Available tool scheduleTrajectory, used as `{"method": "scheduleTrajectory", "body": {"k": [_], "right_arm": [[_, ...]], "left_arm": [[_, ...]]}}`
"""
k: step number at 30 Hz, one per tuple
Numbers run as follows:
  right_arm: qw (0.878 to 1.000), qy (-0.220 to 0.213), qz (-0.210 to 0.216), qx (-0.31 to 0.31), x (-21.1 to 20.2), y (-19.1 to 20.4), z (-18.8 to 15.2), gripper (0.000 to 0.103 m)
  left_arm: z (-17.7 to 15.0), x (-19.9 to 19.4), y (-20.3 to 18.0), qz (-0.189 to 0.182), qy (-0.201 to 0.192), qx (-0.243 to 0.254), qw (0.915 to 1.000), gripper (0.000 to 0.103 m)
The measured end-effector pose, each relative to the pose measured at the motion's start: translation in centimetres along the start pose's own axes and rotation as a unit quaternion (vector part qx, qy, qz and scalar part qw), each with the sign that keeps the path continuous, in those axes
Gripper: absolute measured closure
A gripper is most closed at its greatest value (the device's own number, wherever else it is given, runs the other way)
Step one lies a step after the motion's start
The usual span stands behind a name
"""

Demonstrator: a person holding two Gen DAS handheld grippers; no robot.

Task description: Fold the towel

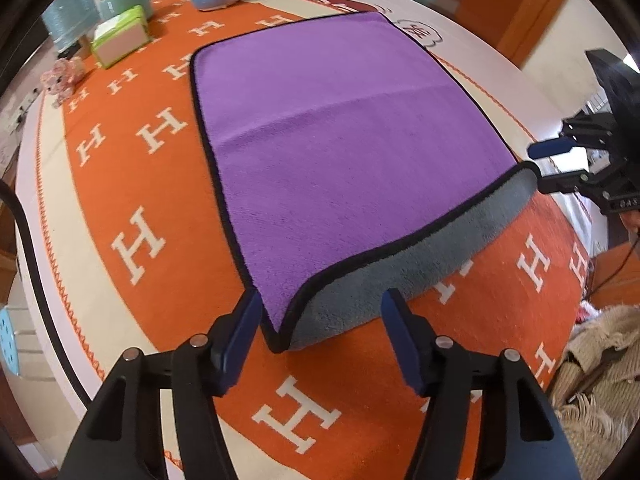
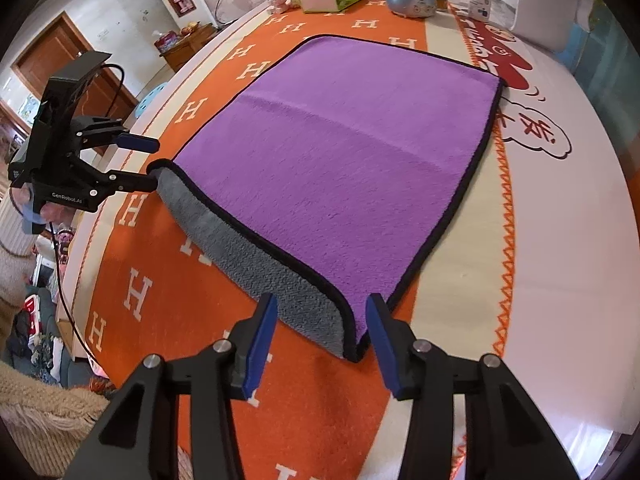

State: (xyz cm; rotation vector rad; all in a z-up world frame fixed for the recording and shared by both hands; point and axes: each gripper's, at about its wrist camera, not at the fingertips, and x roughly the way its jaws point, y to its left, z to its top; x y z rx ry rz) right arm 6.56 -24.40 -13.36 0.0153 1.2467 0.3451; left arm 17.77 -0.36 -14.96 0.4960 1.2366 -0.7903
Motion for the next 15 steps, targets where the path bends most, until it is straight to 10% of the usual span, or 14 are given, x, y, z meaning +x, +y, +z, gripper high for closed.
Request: {"method": "scheduleTrajectory", "body": {"k": [15], "right_arm": [[0.999, 0.021, 0.034, 0.001, 1.2, -1.1, 0.5, 0.076]], "left_arm": [[0.7, 1.0, -0.3, -0.040, 0.020, 0.031, 0.9985, 0.052]]}}
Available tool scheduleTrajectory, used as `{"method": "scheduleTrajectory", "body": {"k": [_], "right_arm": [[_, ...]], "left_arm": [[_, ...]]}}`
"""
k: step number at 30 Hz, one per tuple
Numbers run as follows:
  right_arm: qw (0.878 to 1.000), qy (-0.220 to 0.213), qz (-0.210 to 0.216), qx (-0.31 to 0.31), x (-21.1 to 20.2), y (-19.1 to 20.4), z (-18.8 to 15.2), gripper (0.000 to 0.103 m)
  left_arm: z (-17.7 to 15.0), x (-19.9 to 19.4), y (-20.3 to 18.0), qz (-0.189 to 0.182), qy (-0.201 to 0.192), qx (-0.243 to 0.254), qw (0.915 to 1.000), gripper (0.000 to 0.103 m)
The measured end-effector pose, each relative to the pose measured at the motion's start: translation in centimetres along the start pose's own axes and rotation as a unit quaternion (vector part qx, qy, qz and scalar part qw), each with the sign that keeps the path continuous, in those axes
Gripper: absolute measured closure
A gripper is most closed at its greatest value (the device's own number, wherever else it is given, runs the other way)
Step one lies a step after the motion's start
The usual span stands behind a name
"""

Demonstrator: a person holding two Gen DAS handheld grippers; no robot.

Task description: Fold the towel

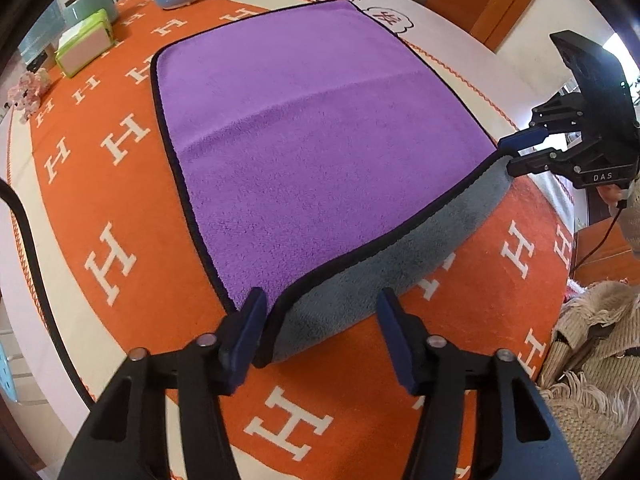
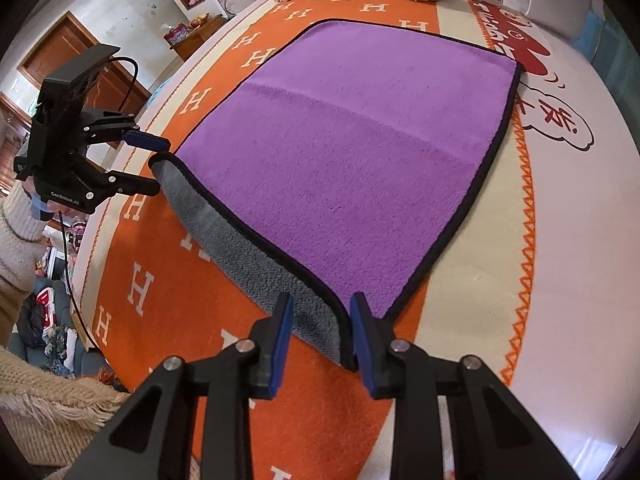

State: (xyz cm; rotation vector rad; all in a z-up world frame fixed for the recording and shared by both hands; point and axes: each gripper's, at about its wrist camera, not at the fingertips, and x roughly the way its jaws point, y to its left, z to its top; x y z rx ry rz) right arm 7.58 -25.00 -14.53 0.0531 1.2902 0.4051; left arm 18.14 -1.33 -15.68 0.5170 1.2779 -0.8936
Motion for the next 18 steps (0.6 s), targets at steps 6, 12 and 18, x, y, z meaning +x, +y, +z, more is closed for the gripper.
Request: {"method": "scheduleTrajectory", "body": {"k": [6, 12, 18], "right_arm": [[1.000, 0.001, 0.000, -0.001, 0.0, -0.1, 0.0, 0.079], [1.000, 0.003, -0.003, 0.000, 0.1, -0.3, 0.1, 0.079], [1.000, 0.007, -0.001, -0.003, 0.3, -0.3, 0.2, 0.079]], "left_arm": [[-0.1, 0.5, 0.8, -0.004, 0.011, -0.006, 0.9999, 0.062], [-0.2, 0.8, 1.7, -0.004, 0.018, -0.017, 0.9997, 0.062], [-0.6, 0.8, 1.4, -0.009, 0.022, -0.011, 0.9997, 0.062]]}}
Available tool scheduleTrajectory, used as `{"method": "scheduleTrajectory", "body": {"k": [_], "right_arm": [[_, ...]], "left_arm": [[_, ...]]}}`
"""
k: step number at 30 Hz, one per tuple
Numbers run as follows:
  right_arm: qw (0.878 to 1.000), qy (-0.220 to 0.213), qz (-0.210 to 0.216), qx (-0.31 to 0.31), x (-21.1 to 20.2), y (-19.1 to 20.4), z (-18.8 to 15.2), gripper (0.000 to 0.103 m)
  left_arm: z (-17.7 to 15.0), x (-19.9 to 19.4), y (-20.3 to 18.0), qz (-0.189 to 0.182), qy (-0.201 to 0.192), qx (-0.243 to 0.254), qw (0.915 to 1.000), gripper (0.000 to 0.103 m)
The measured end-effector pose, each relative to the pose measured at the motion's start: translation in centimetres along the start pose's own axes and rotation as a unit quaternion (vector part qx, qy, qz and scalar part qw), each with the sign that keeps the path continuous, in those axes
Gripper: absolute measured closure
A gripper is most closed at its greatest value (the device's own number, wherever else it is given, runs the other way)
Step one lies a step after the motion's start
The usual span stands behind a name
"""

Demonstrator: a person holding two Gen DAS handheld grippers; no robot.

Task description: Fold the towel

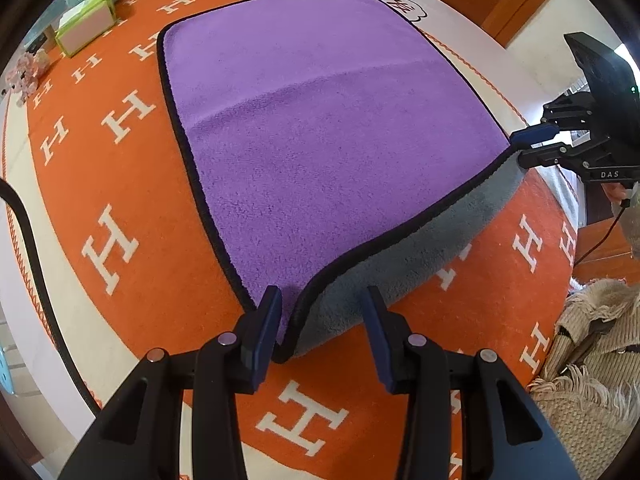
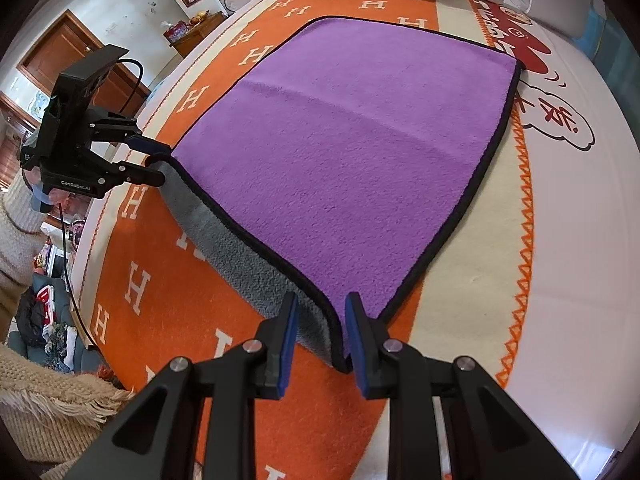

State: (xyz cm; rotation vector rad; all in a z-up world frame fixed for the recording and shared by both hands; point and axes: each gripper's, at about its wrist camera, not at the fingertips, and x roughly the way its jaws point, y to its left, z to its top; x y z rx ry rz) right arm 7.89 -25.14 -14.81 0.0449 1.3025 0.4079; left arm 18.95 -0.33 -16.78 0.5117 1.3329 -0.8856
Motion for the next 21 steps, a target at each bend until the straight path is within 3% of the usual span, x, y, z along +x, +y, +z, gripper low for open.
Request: {"method": "scheduleTrajectory", "body": {"k": [2, 4, 7, 16, 21], "right_arm": [[1.000, -0.001, -0.003, -0.001, 0.0, 0.1, 0.1, 0.079], [1.000, -0.002, -0.005, -0.002, 0.0, 0.1, 0.1, 0.081], [1.000, -0.004, -0.009, -0.003, -0.2, 0.3, 0.1, 0.086], [1.000, -0.006, -0.021, -0.004, -0.2, 0.5, -0.3, 0.094], [0.999, -0.018, -0.030, 0.002, -0.7, 0.8, -0.5, 0.097]], "left_arm": [[-0.1, 0.0, 0.1, 0.000, 0.001, 0.001, 1.0000, 0.066], [-0.1, -0.1, 0.2, 0.000, 0.003, 0.002, 1.0000, 0.077], [-0.3, 0.2, -0.1, 0.010, 0.007, 0.003, 0.9999, 0.086], [-0.8, 0.3, -0.7, 0.041, 0.011, 0.000, 0.9991, 0.094], [-1.2, -0.5, -2.4, 0.078, 0.000, 0.008, 0.9969, 0.096]]}}
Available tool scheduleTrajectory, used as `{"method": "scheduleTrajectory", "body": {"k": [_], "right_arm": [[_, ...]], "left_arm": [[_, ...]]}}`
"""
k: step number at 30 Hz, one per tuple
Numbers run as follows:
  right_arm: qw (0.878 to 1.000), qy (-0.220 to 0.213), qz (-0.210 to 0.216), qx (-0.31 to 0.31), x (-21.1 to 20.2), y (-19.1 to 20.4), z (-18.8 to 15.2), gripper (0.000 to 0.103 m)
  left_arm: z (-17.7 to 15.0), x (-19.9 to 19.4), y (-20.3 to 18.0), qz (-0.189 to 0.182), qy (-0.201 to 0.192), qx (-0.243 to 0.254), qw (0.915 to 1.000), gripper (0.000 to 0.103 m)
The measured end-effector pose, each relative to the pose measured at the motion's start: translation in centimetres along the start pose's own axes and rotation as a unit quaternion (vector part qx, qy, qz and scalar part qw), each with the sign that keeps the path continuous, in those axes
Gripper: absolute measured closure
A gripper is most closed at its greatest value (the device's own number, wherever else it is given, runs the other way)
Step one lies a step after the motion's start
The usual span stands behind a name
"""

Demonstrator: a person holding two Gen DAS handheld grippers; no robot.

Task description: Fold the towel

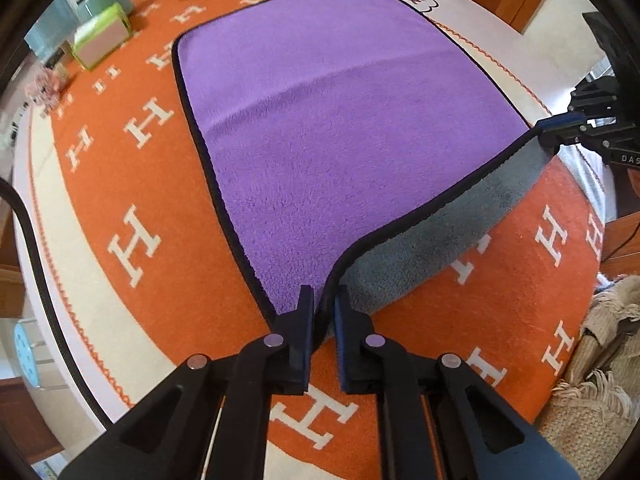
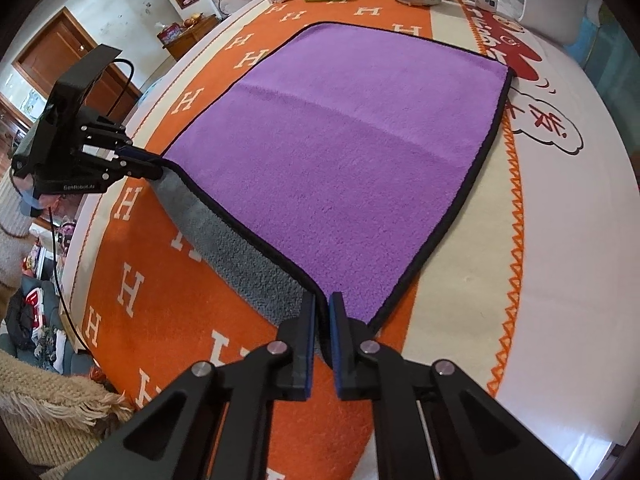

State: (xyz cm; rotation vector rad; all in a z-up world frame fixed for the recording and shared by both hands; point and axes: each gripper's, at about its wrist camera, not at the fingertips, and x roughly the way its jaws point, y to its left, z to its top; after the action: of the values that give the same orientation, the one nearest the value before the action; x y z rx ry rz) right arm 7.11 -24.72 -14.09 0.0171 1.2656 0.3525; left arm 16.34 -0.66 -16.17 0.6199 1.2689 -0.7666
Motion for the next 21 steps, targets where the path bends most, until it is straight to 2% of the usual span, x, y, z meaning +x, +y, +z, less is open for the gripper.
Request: {"method": "scheduleTrajectory", "body": {"k": [5, 11, 15, 21], "right_arm": [[0.999, -0.021, -0.026, 0.003, -1.1, 0.6, -0.1, 0.098], [0.996, -0.063, -0.057, 0.025, -3.8, 0.8, 1.0, 0.098], [0.991, -0.089, -0.072, 0.064, -6.2, -0.1, 3.4, 0.098], [0.984, -0.110, -0.079, 0.111, -8.8, -0.8, 6.6, 0.098]], "left_arm": [[-0.3, -1.8, -1.8, 0.040, -0.024, -0.014, 0.9988, 0.096], [0.8, -6.0, -1.5, 0.089, -0.064, -0.041, 0.9932, 0.096], [3.5, -7.6, -0.9, 0.113, -0.070, -0.073, 0.9884, 0.096], [8.1, -8.9, 2.4, 0.142, -0.071, -0.130, 0.9787, 0.096]]}}
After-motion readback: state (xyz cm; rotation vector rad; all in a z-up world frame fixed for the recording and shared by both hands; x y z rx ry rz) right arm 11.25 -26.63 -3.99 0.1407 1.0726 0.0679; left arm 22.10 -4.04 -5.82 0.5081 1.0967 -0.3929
